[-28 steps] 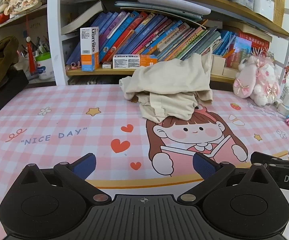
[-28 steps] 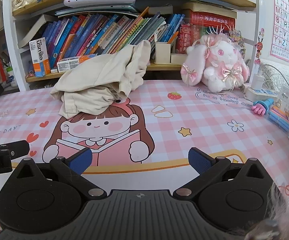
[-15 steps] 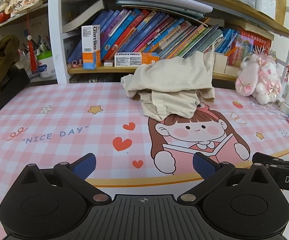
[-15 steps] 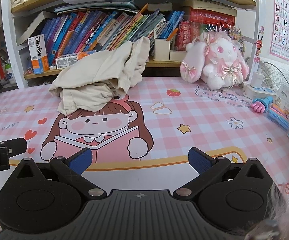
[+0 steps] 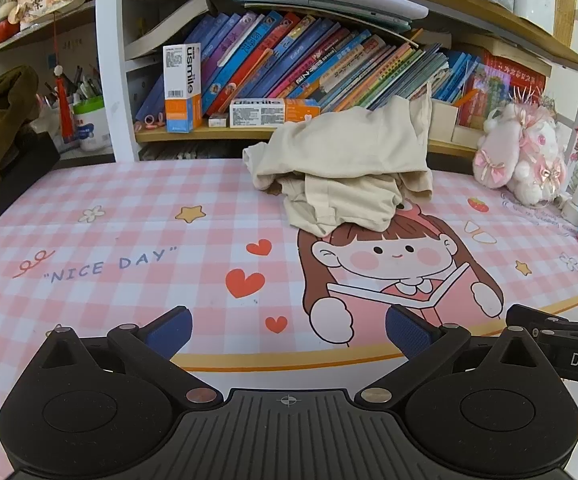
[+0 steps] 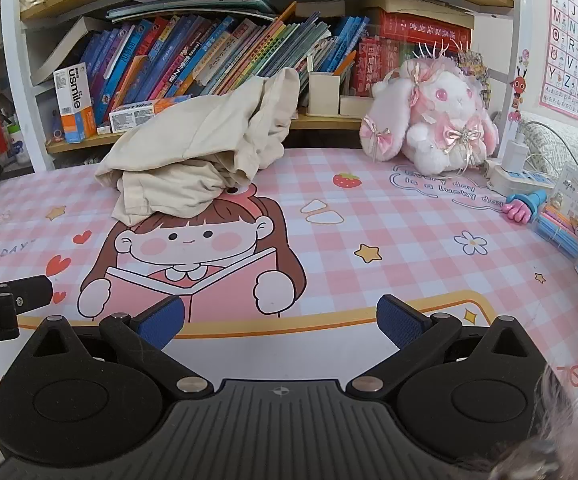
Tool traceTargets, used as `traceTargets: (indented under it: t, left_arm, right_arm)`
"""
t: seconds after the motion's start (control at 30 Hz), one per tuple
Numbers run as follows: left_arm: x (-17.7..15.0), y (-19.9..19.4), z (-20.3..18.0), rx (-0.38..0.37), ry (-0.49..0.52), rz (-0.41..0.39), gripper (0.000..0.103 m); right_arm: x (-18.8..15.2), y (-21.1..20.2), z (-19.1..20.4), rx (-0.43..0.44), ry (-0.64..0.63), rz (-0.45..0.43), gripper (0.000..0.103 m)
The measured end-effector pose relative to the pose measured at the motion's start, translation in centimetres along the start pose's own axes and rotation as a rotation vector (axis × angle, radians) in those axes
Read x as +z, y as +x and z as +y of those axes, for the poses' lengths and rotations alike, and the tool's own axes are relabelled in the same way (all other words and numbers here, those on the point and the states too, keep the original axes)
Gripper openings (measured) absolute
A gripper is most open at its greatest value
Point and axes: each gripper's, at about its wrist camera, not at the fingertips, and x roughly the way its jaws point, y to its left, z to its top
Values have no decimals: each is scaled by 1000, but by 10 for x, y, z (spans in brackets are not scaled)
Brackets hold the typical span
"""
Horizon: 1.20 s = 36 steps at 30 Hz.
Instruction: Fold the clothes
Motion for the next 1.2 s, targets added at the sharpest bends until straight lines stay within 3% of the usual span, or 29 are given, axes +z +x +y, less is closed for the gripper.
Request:
traceTargets:
  t: [1.2]
  left_arm:
    - [1,4,1,7,-5,11,103]
  right_arm:
    - [2,4,2,-4,-9,14,103]
